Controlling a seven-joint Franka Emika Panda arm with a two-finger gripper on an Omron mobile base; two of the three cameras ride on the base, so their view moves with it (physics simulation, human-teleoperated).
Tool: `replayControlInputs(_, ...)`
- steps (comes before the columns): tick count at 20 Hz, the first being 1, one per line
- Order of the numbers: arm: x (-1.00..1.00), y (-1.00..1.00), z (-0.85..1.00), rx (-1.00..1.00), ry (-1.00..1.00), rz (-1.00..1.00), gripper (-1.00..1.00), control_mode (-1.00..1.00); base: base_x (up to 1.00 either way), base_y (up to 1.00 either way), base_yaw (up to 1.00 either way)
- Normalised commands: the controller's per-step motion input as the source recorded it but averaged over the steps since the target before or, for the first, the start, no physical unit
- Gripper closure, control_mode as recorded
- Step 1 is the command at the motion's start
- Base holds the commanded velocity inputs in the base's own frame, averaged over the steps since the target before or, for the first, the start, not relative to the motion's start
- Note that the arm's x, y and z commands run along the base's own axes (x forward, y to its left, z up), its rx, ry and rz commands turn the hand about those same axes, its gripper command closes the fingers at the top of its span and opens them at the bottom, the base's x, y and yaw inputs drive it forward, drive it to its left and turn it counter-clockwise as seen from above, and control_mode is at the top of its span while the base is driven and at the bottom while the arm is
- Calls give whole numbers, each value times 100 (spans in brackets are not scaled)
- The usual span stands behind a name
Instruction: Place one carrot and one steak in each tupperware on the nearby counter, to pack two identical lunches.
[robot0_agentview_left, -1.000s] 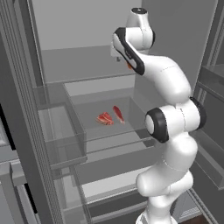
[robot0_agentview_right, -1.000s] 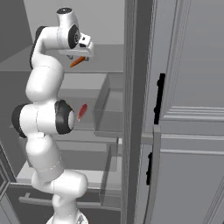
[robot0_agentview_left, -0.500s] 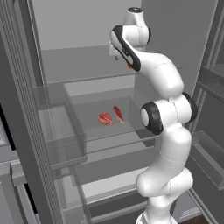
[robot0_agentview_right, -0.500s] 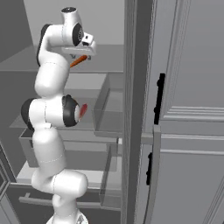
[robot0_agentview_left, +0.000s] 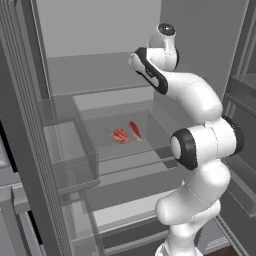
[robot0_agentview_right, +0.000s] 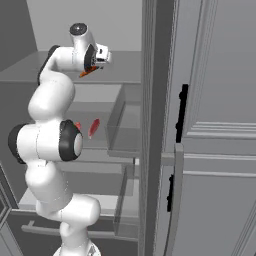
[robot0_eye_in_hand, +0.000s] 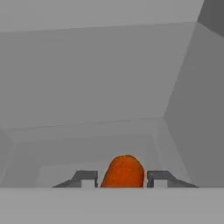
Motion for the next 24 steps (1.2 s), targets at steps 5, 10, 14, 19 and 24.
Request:
replayControlInputs(5, -26, 13, -61, 3, 4, 14, 100, -100, 0, 0, 0)
replayControlInputs(10, -4, 30, 49, -1, 8, 25, 100, -100, 0, 0, 0)
replayControlInputs(14, -61, 14, 67, -4, 5, 40, 100, -100, 0, 0, 0)
replayControlInputs(19, -100, 0, 5, -42, 6, 50, 100, -100, 0, 0, 0)
replayControlInputs(24, -100, 13, -10, -57, 6, 43, 100, -100, 0, 0, 0)
